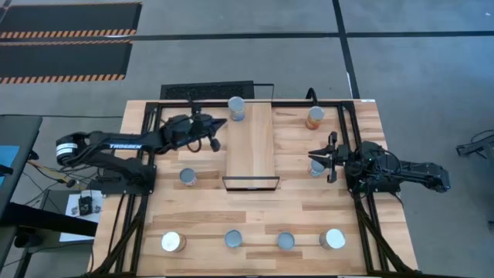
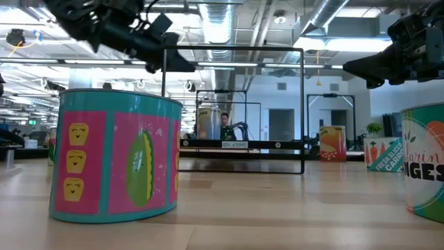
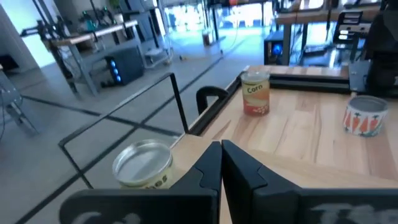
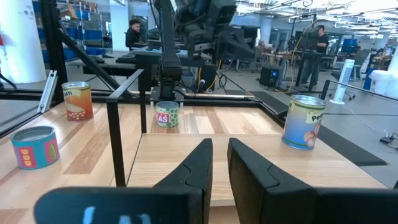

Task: Pick and place cans onto a shelf
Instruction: Put the top canned corn on the shelf

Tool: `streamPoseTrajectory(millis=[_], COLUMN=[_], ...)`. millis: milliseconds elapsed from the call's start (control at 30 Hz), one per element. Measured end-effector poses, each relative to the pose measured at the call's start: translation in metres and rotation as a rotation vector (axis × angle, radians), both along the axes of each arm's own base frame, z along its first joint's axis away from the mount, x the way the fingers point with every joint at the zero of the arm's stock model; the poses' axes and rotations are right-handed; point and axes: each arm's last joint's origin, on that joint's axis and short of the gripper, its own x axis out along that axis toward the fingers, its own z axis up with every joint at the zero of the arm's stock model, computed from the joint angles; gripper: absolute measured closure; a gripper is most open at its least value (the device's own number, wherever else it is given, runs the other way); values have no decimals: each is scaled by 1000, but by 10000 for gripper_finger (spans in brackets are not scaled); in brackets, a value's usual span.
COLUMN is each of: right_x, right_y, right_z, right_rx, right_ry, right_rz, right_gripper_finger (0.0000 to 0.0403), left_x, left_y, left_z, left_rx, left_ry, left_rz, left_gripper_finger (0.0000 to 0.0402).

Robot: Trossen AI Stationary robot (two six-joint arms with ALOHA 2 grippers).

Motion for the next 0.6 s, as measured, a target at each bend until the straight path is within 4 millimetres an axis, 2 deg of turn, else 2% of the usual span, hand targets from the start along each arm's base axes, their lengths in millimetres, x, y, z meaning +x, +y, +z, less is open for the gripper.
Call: streamPoseTrajectory(millis=[300, 600], right_x=[0, 0], right_y=[0, 0], right_z=[0, 0], right_rx=[0, -4], right_ry=[0, 0], right_rz=[1, -3], right_gripper_finger=[327, 327], left_x=[-25, -49], left_y=[-9, -4], left_z=[-33, -49], left_rx=[-72, 9], left_ry=[-74, -184], left_rz=[14, -38], left_gripper_finger=[401, 401])
